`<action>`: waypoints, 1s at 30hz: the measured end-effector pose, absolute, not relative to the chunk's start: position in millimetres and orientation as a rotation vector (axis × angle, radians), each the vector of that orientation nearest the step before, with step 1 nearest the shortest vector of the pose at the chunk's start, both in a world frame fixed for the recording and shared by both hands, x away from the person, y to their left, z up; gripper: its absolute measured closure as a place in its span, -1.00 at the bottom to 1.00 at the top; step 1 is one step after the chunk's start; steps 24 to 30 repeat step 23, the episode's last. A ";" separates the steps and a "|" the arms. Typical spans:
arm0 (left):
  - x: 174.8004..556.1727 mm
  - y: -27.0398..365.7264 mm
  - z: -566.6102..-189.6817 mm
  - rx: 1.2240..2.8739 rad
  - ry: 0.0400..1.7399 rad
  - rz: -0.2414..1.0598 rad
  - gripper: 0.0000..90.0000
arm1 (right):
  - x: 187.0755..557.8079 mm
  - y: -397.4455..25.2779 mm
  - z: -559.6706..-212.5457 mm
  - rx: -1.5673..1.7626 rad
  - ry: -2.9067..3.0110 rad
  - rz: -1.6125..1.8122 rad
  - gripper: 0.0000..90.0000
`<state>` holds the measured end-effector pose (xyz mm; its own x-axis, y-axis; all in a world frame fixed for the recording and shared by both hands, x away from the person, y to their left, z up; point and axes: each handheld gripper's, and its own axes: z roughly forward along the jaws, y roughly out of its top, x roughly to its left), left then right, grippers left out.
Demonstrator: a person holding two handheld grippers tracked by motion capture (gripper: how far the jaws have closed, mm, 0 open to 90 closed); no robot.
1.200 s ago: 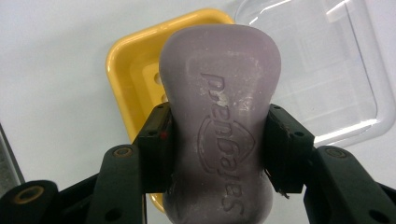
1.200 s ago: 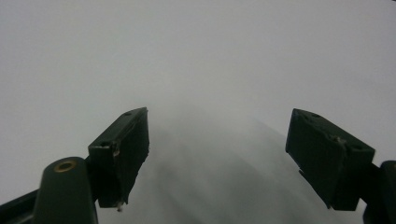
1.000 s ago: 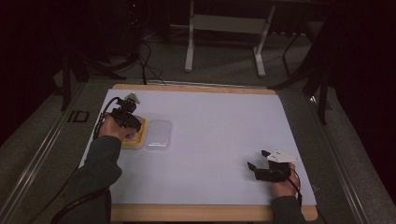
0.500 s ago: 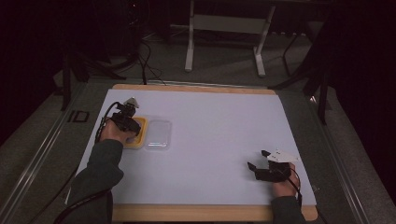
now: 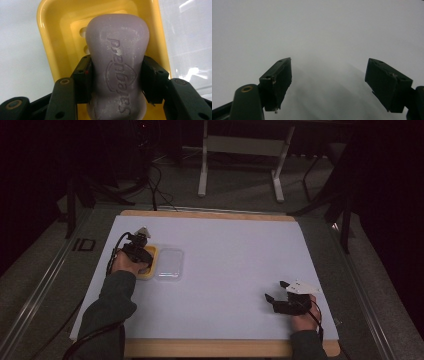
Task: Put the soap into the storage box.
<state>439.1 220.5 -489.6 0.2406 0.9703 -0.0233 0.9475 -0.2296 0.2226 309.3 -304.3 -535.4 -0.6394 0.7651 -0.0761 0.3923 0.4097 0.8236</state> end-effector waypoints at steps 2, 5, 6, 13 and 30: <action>438.9 222.6 -489.0 2.310 1.809 0.169 0.06 | 309.3 -304.2 -535.5 0.986 2.225 1.126 -0.53; 436.1 226.0 -484.7 2.290 1.794 0.195 -0.02 | 309.4 -304.2 -535.4 0.986 2.225 1.125 -0.53; 435.4 226.2 -482.9 2.284 1.795 0.210 -0.06 | 309.4 -304.2 -535.4 0.985 2.226 1.124 -0.53; 427.0 227.0 -467.4 2.266 1.746 0.275 -0.12 | 309.5 -304.2 -535.5 0.984 2.225 1.124 -0.53; 399.8 209.8 -456.6 2.193 1.586 0.316 -0.17 | 309.6 -304.3 -535.5 0.988 2.225 1.125 -0.53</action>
